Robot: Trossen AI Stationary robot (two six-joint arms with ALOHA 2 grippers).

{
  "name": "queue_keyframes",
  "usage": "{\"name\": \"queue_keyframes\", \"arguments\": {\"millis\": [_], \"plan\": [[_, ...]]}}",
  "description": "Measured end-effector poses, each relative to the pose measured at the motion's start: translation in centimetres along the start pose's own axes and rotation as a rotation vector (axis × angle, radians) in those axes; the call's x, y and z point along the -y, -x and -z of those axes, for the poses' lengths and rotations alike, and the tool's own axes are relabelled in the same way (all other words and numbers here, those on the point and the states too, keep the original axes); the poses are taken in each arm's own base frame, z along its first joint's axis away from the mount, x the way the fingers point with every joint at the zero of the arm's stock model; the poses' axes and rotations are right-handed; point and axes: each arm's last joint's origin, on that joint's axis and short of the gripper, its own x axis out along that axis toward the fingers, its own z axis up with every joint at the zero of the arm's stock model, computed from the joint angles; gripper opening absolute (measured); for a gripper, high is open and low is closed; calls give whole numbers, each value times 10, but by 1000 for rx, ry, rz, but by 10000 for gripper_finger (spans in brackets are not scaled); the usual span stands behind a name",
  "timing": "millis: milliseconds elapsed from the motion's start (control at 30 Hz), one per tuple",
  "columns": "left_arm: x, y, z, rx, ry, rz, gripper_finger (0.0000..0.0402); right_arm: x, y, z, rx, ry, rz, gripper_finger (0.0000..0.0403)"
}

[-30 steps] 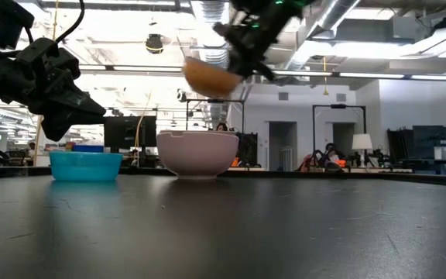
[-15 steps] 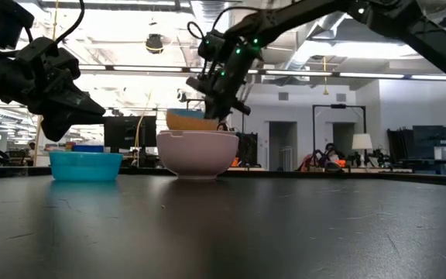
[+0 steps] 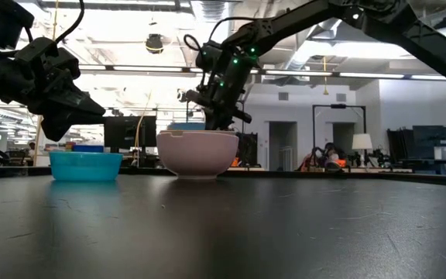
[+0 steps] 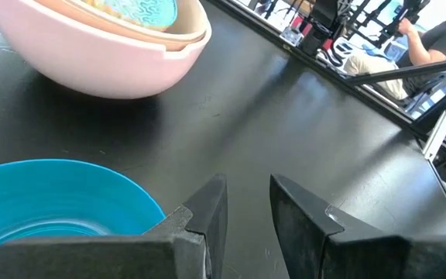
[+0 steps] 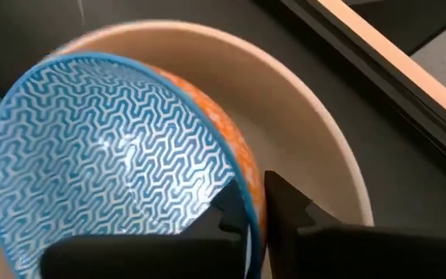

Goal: Nest bowls inside each other
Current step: Stack the blue patterned bowl on top of the white bowl

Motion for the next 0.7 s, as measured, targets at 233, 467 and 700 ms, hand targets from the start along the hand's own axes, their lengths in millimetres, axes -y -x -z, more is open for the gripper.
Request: {"name": "queue_keyframes", "arguments": {"millis": [233,467,700], "plan": [[0,0,0,0,0,0,88,2,-5,4,-6,0,20,91],[0,0,0,0,0,0,88,3,-2,3,-5,27,23,133],[0,0,0,0,0,0,88,2,18,-7,-10,50,26,164]]}}
